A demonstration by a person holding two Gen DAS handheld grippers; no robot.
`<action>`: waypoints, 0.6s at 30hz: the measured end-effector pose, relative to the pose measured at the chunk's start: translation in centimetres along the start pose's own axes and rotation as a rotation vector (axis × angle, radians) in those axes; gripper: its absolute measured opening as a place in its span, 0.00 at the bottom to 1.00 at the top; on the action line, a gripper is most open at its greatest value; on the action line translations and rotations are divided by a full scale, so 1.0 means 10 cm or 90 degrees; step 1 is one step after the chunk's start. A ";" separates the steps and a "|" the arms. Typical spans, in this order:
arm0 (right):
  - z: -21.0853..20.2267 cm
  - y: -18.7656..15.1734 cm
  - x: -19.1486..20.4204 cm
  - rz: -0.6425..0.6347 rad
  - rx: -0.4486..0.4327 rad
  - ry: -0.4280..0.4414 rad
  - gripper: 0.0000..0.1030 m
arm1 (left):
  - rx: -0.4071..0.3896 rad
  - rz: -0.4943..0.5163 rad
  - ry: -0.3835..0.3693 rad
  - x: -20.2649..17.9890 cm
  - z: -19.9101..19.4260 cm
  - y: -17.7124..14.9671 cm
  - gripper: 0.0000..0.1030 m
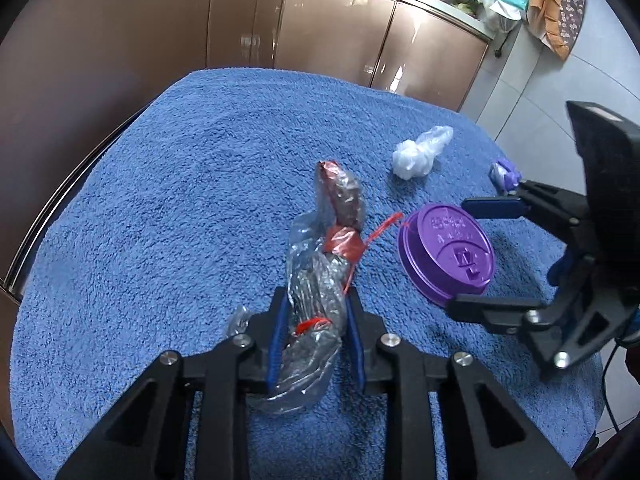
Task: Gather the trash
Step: 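Grasp the clear plastic bag with the left tool while the right tool closes on the purple cup lid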
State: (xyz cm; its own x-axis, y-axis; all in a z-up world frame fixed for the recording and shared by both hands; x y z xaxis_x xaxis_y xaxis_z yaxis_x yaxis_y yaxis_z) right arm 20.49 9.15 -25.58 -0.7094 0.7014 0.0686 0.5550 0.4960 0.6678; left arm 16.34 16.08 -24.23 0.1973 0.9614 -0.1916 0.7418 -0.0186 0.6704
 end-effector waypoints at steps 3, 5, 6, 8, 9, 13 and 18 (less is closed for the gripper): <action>0.07 -0.02 -0.01 -0.004 0.007 -0.008 0.93 | -0.004 -0.005 -0.002 0.02 -0.03 -0.01 0.25; 0.08 -0.04 0.01 -0.007 0.011 -0.016 0.85 | -0.006 -0.009 -0.005 0.02 -0.04 -0.01 0.25; 0.08 -0.05 0.00 -0.006 0.012 -0.022 0.82 | -0.006 -0.009 -0.004 0.03 -0.06 -0.01 0.24; 0.08 -0.05 -0.02 -0.005 0.008 -0.027 0.81 | -0.007 -0.009 -0.001 0.05 -0.09 -0.02 0.23; 0.08 -0.05 -0.02 -0.006 0.007 -0.028 0.81 | -0.007 -0.010 0.001 0.05 -0.08 -0.02 0.22; 0.05 -0.05 0.00 -0.011 0.002 -0.034 0.80 | -0.007 -0.017 0.009 0.06 -0.11 -0.02 0.19; -0.20 -0.02 0.05 0.004 -0.028 -0.025 0.80 | -0.011 -0.031 0.018 0.09 -0.20 -0.02 0.18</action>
State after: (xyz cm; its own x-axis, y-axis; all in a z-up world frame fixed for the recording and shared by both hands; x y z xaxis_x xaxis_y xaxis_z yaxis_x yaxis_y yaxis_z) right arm 19.14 8.32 -24.19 -0.6880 0.7243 0.0451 0.5396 0.4690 0.6992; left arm 15.11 17.52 -23.09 0.1425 0.9685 -0.2042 0.7388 0.0332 0.6731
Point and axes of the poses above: each gripper's, at about its wrist camera, not at the fingertips, and z roughly the way its jaws point, x to its left, y to its top, the point moved 10 cm from there along z, roughly the way its jaws point, and after that the axes turned 5 degrees about -x, right-handed, at the moved point
